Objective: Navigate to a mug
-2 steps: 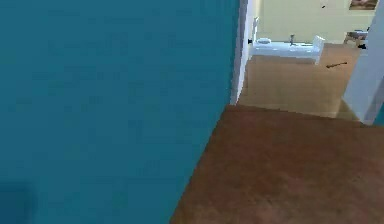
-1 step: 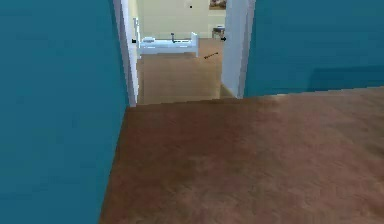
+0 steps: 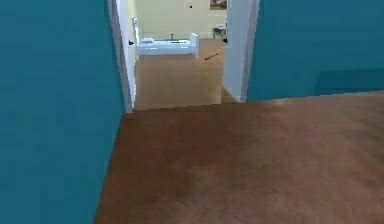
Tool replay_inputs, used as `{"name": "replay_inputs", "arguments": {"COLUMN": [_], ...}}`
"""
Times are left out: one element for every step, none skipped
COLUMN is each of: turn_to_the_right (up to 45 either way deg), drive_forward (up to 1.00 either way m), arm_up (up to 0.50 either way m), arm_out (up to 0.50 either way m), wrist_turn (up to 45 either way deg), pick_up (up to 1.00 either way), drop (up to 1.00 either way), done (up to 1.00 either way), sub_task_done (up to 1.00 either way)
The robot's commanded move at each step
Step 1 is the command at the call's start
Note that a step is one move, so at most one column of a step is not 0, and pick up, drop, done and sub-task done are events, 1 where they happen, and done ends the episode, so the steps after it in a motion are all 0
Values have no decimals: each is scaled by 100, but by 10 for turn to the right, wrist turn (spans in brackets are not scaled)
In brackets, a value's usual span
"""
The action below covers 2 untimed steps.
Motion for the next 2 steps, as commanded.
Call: {"name": "replay_inputs", "arguments": {"turn_to_the_right": [0, 0], "drive_forward": [100, 100], "arm_up": [0, 0], "arm_out": [0, 0], "wrist_turn": [0, 0], "pick_up": [0, 0], "drop": [0, 0], "done": [0, 0], "sub_task_done": [0, 0]}}
